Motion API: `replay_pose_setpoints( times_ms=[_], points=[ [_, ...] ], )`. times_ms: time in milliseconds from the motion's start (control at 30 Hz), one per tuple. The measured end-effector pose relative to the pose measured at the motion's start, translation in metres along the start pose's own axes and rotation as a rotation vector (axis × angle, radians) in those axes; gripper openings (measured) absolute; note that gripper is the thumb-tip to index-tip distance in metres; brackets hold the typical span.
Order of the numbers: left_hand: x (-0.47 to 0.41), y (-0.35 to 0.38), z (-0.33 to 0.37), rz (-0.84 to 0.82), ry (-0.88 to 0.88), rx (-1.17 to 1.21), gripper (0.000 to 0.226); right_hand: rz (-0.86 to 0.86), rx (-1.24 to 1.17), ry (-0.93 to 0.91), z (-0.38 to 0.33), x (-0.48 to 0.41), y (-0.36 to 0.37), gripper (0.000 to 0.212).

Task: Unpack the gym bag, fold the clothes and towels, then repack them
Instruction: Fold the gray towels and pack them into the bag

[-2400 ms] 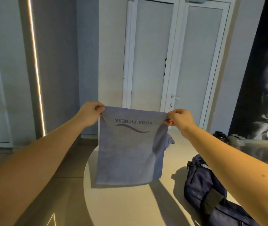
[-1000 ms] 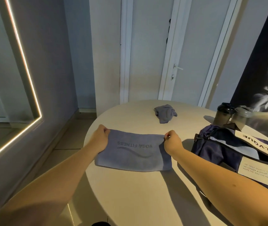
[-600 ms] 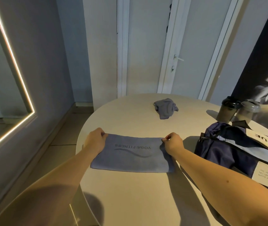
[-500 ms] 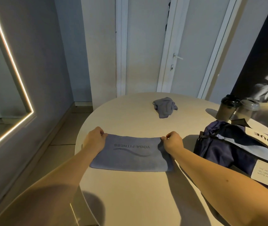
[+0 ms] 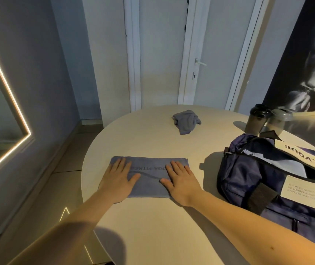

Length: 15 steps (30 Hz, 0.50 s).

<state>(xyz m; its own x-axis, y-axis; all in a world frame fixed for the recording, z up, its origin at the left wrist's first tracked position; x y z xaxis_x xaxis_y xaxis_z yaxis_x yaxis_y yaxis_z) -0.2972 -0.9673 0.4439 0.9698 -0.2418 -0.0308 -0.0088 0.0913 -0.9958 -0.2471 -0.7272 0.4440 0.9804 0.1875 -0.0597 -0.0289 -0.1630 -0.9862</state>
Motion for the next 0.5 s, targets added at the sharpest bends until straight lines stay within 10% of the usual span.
replay_pose_setpoints(
  times_ms=[133, 300, 500],
  points=[
    [0.001, -0.003, 0.002, -0.037, -0.025, -0.039, 0.096, -0.024, -0.034, 0.012, -0.004, -0.001, -0.003, 0.101],
    [0.020, -0.030, 0.055, 0.200, 0.097, 0.097, 0.049, 0.129, -0.105, 0.064, 0.025, -0.028, -0.023, 0.041],
    [0.075, -0.018, 0.142, -0.063, 0.387, 0.172, 0.073, 0.008, -0.131, 0.202, 0.044, -0.037, -0.028, 0.038]
  ],
)
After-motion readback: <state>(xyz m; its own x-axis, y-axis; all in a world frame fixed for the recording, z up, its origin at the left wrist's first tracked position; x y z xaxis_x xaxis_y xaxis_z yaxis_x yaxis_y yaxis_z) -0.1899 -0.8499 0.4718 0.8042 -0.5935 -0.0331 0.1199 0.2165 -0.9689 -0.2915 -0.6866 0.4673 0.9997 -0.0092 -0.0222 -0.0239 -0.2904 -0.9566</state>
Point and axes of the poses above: each hand's wrist, its own x-axis away from the middle knuckle, its own y-axis out of the palm, z = x × y, the point moved 3 cm from there along -x, towards the middle knuckle, and after that the axes turned 3 degrees about -y, right-handed, at the moved point
